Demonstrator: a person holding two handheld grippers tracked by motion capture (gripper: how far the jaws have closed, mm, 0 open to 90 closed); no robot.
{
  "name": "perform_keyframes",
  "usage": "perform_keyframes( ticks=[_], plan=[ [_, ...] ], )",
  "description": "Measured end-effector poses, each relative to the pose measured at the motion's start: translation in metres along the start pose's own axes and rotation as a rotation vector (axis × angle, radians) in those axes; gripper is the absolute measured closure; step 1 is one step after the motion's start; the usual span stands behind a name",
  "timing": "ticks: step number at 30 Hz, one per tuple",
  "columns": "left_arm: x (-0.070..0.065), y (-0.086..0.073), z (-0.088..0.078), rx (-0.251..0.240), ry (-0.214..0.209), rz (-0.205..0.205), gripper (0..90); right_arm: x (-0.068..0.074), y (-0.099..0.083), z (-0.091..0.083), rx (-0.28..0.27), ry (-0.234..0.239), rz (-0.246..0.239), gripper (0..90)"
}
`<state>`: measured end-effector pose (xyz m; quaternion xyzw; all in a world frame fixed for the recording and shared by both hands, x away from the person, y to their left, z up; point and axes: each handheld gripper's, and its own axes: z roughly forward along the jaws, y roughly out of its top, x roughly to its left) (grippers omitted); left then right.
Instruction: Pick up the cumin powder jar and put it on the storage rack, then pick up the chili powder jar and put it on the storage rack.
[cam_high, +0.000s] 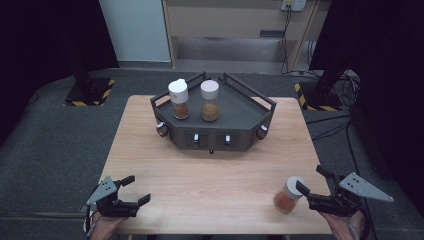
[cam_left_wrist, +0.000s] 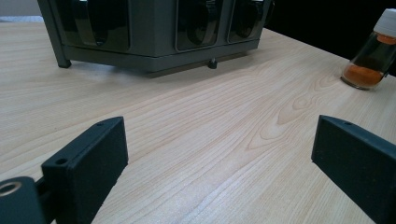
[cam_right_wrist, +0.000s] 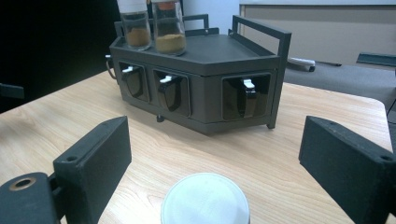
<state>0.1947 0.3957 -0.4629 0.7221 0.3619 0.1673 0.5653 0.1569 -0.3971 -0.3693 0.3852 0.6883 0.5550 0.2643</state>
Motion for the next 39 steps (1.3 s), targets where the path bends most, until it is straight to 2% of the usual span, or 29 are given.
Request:
perform_keyframes(
  ticks=[8, 17, 26, 30, 39],
  plan=[
    [0.0, 0.001, 0.0, 0.007, 0.002, 0.005, 2.6, 0.002, 0.007, -0.004, -0.015, 0.003, -0.007, 9.2],
    [-0.001, 0.001, 0.0, 0.005, 0.001, 0.005, 2.7, 0.004, 0.016, -0.003, 0.011, 0.009, -0.019, 9.1],
    [-0.001, 0.001, 0.001, 0.008, 0.002, 0.008, 2.7, 0.007, 0.016, 0.003, 0.073, 0.015, -0.026, 9.2],
    [-0.001, 0.001, 0.001, 0.009, 0.002, 0.008, 2.7, 0.008, 0.013, 0.01, 0.114, 0.013, -0.021, 9.4],
    [-0.001, 0.002, 0.001, 0.013, 0.004, 0.014, 2.7, 0.008, 0.003, 0.022, 0.158, 0.011, -0.007, 10.1]
  ],
)
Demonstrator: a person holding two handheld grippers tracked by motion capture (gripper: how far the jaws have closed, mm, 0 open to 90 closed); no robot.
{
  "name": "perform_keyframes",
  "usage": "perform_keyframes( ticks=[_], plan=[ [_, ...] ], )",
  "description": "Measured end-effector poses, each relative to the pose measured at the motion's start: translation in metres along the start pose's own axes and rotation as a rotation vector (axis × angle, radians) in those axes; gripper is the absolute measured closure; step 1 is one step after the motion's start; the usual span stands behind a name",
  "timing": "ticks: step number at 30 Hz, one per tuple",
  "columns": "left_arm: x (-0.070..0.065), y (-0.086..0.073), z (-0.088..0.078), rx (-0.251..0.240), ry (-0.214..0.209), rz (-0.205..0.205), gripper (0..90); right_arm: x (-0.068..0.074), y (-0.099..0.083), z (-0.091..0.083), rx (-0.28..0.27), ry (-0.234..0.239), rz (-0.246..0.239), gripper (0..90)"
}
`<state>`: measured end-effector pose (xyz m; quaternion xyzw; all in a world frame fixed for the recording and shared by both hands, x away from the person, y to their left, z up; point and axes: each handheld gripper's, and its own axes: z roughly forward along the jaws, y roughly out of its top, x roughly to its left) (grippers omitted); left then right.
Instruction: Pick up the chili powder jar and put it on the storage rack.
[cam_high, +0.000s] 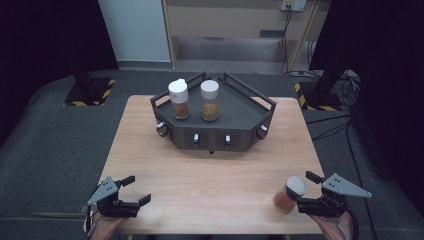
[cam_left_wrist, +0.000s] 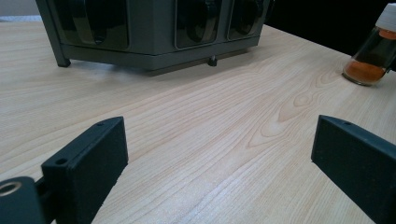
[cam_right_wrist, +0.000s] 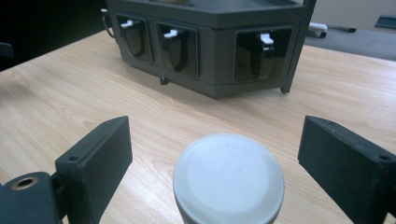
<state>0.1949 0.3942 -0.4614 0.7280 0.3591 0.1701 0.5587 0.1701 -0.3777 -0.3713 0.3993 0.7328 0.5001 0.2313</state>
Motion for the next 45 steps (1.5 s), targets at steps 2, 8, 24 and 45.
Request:
perform_keyframes(
  ticks=[2, 8, 24, 45],
  plan=[
    [0.0, 0.0, 0.0, 0.001, 0.0, 0.001, 2.7, -0.001, -0.002, 0.003, 0.014, 0.001, 0.004, 10.4],
    [0.0, 0.0, 0.0, 0.001, 0.0, 0.001, 2.7, -0.002, -0.008, 0.01, 0.041, 0.004, 0.02, 13.0],
    [0.0, 0.0, 0.0, -0.001, 0.0, 0.001, 2.7, 0.006, -0.023, 0.019, 0.057, -0.052, -0.008, 33.4],
    [0.0, 0.0, 0.0, 0.003, 0.001, 0.004, 2.7, 0.008, 0.024, 0.037, 0.094, 0.012, -0.07, 33.5]
  ],
)
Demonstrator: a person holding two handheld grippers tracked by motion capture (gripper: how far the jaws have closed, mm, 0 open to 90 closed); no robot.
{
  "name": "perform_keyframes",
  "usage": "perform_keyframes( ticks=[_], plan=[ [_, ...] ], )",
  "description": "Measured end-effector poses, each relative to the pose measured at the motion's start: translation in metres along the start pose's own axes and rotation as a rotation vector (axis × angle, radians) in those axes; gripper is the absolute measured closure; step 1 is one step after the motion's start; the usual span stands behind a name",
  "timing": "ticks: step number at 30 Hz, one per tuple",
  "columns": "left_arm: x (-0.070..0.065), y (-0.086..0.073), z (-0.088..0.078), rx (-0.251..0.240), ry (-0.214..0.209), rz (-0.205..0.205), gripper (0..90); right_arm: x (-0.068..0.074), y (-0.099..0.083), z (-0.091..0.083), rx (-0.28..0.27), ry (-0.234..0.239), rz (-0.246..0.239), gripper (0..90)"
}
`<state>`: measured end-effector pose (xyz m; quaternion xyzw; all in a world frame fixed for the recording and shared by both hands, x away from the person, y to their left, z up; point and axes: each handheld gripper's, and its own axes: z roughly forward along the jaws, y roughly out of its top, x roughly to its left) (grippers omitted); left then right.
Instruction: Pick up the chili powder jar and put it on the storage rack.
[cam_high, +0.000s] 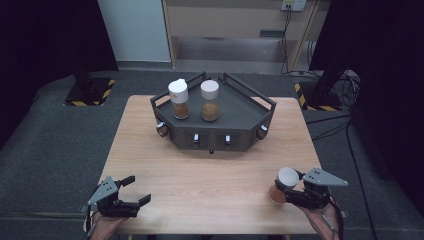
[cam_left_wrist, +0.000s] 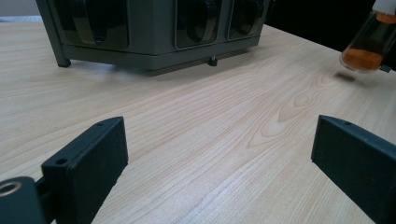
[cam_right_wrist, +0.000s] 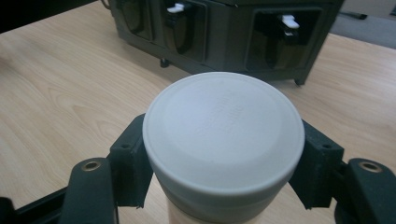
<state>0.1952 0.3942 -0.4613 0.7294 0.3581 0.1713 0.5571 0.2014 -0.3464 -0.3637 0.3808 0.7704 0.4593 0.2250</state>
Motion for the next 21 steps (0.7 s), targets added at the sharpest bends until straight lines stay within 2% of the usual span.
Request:
perform_keyframes(
  ticks=[11, 21],
  plan=[
    [0.0, 0.0, 0.0, -0.001, -0.001, 0.001, 2.7, -0.003, 0.042, 0.016, 0.021, 0.085, -0.031, 33.5],
    [0.0, 0.0, 0.0, -0.002, -0.002, 0.001, 2.7, -0.001, 0.087, 0.028, 0.049, 0.153, -0.083, 33.5]
  ],
)
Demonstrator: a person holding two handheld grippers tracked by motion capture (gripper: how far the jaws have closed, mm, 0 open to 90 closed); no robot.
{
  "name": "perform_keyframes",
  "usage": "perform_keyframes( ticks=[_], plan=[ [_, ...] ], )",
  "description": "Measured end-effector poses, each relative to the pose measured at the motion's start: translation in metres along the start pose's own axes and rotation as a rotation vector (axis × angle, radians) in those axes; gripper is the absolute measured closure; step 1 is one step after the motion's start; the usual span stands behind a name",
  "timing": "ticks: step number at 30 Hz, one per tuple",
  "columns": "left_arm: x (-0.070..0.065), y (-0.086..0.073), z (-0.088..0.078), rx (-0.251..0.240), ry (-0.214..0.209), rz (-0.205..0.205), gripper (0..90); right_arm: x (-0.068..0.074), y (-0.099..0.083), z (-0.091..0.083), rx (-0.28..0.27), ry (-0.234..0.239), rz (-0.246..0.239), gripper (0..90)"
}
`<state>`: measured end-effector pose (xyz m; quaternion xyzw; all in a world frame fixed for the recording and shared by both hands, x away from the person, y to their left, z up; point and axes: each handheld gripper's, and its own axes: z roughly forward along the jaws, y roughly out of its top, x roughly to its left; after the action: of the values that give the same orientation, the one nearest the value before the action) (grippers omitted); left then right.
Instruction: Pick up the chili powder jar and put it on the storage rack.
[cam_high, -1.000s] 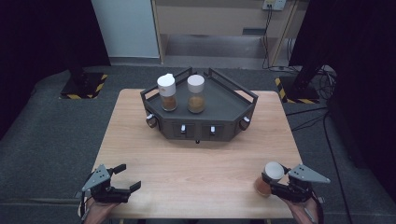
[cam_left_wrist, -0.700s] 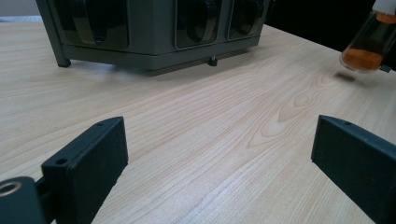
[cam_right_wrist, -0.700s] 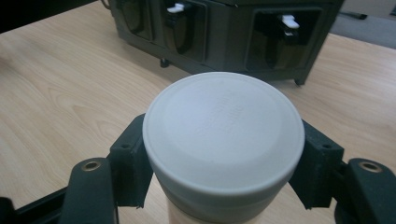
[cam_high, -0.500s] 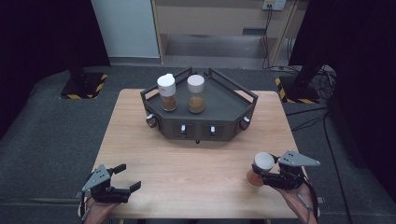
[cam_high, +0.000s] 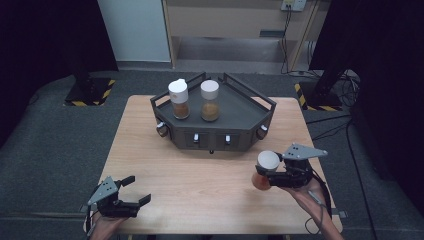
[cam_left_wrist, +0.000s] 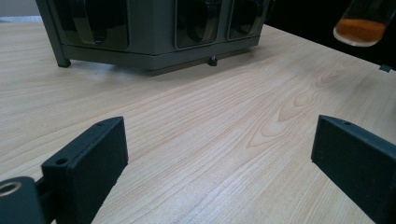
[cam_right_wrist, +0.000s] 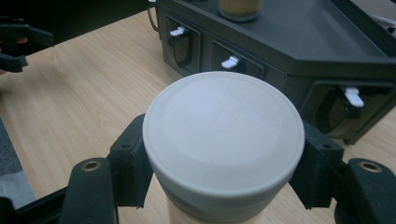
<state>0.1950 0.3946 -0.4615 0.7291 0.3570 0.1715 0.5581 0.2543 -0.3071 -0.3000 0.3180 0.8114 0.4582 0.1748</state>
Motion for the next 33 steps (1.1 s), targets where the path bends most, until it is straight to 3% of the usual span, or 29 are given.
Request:
perform_keyframes(
  ticks=[6, 20, 33],
  plan=[
    [0.0, 0.0, 0.0, 0.001, 0.001, 0.001, 2.7, -0.001, 0.021, 0.005, 0.019, 0.017, -0.019, 33.6],
    [0.0, 0.0, 0.0, -0.001, 0.002, -0.003, 2.7, -0.014, 0.068, 0.016, 0.026, 0.039, -0.009, 33.5],
    [0.0, -0.001, 0.0, -0.002, 0.001, -0.004, 2.7, -0.018, 0.12, 0.028, 0.022, 0.004, -0.019, 33.5]
  ],
)
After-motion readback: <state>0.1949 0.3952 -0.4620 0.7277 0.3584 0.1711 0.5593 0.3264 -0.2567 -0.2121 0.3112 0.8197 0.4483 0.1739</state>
